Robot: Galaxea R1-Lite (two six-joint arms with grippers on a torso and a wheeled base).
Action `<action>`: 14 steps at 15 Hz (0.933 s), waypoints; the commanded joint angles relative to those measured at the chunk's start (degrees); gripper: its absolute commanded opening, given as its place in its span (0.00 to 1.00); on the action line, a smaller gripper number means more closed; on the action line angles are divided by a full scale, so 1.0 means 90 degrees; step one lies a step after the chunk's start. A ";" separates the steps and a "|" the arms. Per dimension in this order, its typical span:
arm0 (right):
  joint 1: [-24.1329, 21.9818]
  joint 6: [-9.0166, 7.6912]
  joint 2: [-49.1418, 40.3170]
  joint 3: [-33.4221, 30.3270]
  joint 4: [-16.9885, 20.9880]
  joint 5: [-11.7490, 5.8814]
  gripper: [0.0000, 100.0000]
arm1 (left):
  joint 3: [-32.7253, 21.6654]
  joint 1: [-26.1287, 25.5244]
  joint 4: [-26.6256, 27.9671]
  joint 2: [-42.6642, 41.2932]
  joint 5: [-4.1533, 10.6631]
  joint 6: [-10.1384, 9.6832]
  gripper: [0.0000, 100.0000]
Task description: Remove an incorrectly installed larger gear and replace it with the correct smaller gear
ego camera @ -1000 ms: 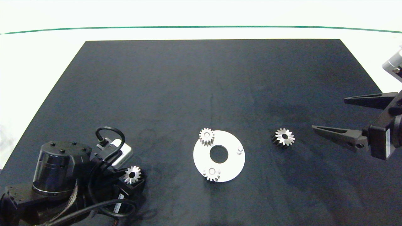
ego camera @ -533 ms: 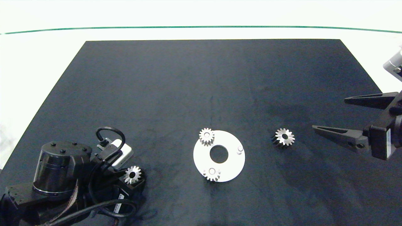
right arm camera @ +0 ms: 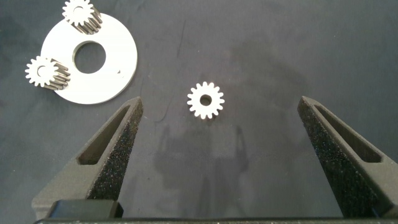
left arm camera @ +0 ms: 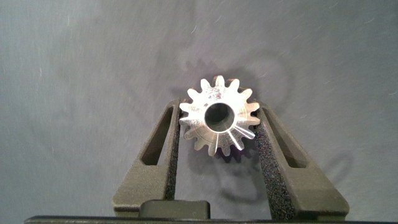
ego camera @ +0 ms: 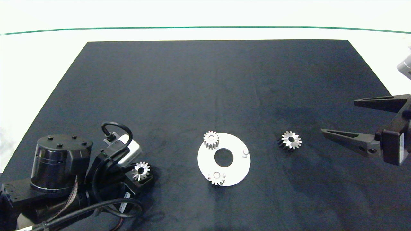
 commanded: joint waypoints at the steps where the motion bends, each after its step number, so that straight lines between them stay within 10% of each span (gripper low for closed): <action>1: 0.0012 -0.0013 -0.0022 -0.0001 0.0012 0.0097 1.00 | -0.0169 -0.0119 -0.0018 -0.0029 -0.0015 0.0361 0.22; 4: 0.0021 -0.0013 -0.0178 0.0087 -0.0008 0.0292 1.00 | -0.0443 -0.0246 0.0128 -0.0077 -0.0025 0.0976 0.22; 14: 0.0041 0.0163 -0.0910 0.0077 0.0138 0.0321 1.00 | -0.2796 -0.1232 0.2970 0.0303 0.0552 0.0976 0.22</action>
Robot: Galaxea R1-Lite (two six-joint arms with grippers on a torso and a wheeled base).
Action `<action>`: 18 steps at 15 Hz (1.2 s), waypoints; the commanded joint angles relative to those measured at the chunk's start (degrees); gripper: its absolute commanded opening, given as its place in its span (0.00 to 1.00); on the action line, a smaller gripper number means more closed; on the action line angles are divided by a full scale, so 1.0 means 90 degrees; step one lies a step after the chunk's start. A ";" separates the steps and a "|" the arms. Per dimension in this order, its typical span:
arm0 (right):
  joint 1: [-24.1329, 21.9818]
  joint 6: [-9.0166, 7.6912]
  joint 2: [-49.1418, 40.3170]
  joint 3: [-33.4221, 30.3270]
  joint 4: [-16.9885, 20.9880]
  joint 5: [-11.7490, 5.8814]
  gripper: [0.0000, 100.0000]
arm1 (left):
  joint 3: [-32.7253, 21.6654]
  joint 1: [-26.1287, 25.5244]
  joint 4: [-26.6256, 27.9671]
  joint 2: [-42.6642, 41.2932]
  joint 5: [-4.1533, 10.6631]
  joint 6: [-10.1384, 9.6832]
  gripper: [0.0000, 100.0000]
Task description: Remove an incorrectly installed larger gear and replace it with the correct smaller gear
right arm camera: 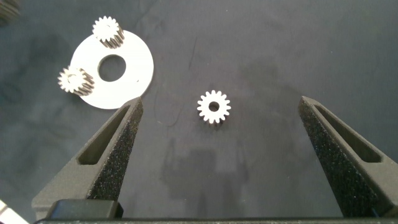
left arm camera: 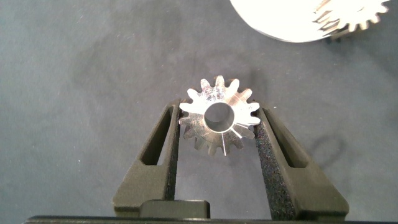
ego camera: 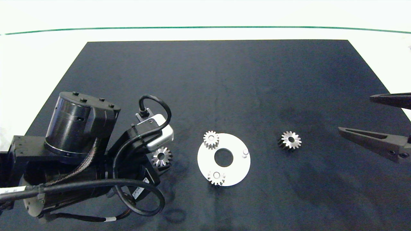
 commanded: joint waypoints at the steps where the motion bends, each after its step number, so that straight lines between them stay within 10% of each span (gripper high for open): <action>1: 0.0000 0.0049 -0.0447 -0.0025 0.0163 -0.0006 1.00 | -0.0381 -0.0208 0.0286 0.0268 0.0081 -0.0002 0.22; 18: -0.0517 0.0352 -0.1374 0.0044 0.0593 -0.0123 1.00 | -0.2285 -0.1810 0.0276 0.2152 0.0521 -0.0412 0.22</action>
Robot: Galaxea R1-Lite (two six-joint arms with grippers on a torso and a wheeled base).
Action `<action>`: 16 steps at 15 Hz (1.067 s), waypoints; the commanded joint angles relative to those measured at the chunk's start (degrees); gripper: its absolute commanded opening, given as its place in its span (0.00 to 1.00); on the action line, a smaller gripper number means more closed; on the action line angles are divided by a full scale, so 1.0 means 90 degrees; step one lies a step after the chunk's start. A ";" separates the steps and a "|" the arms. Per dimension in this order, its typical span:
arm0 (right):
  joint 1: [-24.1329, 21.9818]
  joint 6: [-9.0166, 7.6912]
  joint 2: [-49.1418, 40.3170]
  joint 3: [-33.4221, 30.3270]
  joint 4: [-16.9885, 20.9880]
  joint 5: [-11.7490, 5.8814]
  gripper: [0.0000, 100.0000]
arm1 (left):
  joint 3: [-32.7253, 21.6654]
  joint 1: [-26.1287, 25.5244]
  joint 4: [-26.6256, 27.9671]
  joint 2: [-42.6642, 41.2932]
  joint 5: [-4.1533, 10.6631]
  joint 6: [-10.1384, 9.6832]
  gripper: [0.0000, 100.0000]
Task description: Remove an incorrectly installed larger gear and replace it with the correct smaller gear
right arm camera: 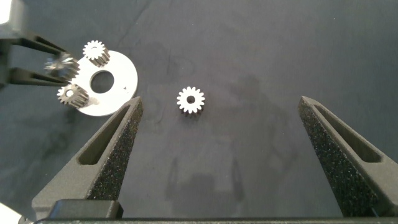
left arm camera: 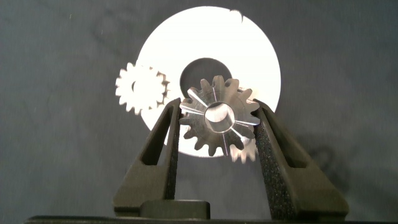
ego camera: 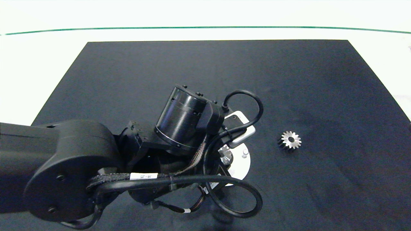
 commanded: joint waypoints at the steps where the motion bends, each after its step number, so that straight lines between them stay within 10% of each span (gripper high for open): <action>1: -0.0011 -0.0007 -0.0023 0.0001 0.0013 0.0003 1.00 | -0.0260 -0.0246 -0.0002 0.0453 0.0020 -0.0028 0.22; 16: -0.0001 0.0101 -0.0169 0.0226 0.0023 0.0003 1.00 | -0.1559 -0.0568 0.0028 0.1400 0.0274 -0.0058 0.22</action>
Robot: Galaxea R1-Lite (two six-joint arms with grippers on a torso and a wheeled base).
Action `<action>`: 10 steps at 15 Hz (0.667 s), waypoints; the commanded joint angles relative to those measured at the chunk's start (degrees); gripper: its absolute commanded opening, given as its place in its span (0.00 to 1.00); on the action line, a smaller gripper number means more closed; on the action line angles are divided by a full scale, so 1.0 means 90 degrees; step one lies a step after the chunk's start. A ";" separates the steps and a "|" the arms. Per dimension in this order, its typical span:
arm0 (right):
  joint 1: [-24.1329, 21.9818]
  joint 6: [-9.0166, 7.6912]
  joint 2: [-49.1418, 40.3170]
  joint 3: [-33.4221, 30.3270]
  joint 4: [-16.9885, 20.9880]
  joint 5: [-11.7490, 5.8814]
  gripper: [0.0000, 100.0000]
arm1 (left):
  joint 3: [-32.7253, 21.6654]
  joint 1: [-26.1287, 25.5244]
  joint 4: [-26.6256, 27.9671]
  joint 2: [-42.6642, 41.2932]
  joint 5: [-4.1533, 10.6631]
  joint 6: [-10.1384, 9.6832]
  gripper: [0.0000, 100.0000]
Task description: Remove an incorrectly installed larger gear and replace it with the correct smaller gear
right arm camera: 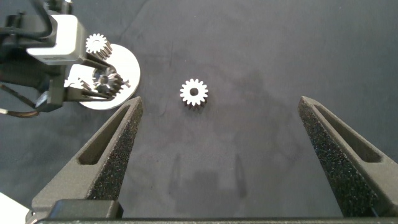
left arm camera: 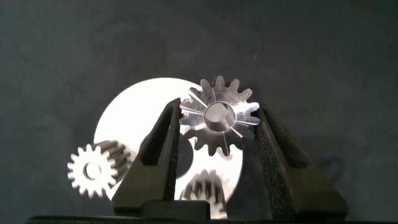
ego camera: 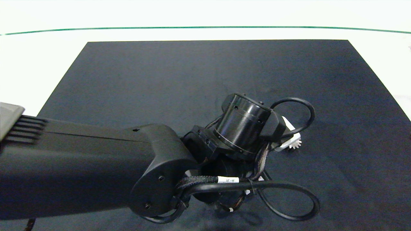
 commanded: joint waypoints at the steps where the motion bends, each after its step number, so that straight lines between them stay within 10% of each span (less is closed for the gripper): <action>1: 0.0002 -0.0006 -0.0020 0.0027 0.0010 0.0001 1.00 | -0.0230 0.0005 0.0011 0.0201 0.0011 0.0013 0.22; 10: 0.0002 0.0003 -0.0059 0.0184 0.0010 0.0049 1.00 | -0.0386 0.0083 -0.0008 0.0464 0.0021 0.0032 0.22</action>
